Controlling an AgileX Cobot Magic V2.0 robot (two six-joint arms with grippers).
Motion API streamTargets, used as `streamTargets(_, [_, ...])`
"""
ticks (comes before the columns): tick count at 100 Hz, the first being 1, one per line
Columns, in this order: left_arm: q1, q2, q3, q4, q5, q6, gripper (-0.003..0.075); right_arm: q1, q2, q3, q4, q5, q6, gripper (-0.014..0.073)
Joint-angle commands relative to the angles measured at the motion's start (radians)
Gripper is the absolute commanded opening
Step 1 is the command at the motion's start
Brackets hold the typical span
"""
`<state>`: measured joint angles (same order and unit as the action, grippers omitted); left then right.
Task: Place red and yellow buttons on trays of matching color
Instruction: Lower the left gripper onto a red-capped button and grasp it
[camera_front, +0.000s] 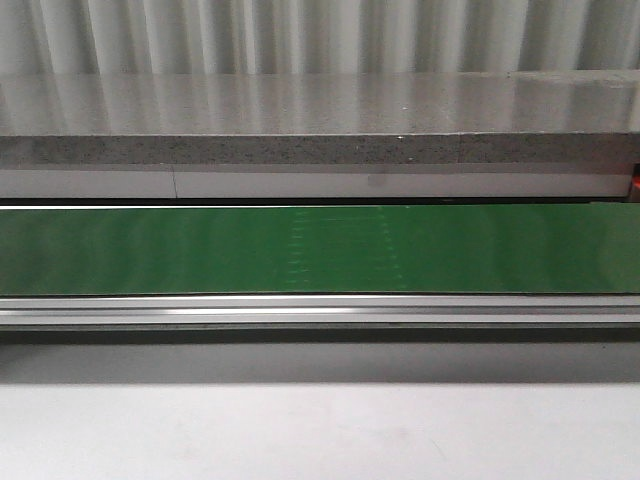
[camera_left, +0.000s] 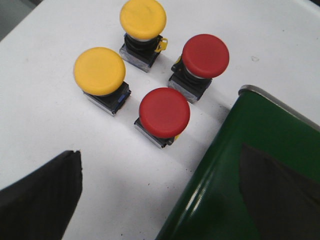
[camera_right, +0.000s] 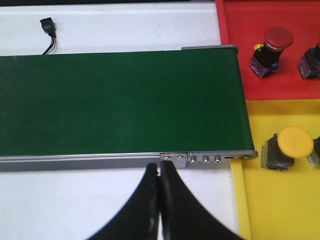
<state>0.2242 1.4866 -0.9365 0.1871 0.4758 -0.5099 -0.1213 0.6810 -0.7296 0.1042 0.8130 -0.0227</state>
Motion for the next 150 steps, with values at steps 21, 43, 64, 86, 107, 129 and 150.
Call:
streamTargets(21, [0.017,0.088,-0.071,-0.008,-0.106,-0.007,0.0608,0.0,-0.005,-0.024,0.001,-0.056,-0.007,-0.0067])
streamTargets(43, [0.019,0.151,-0.08,-0.018,-0.156,-0.007,0.0608,0.0,-0.005,-0.024,0.001,-0.056,-0.007,-0.0067])
streamTargets(64, [0.019,0.186,-0.08,-0.036,-0.198,-0.007,0.0608,0.0,-0.005,-0.024,0.001,-0.056,-0.007,-0.0067])
streamTargets(86, [0.019,0.224,-0.08,-0.044,-0.222,-0.007,0.0608,0.0,-0.005,-0.024,0.001,-0.056,-0.007,-0.0067])
streamTargets(107, [0.019,0.23,-0.08,-0.044,-0.251,-0.007,0.0607,0.0,-0.005,-0.024,0.001,-0.056,-0.007,-0.0067])
streamTargets(129, [0.019,0.23,-0.08,-0.031,-0.257,-0.005,0.0564,0.0,-0.005,-0.024,0.001,-0.056,-0.007,-0.0067])
streamTargets(150, [0.019,0.23,-0.08,0.001,-0.257,-0.003,0.0297,0.0,-0.005,-0.024,0.001,-0.056,-0.007,-0.0067])
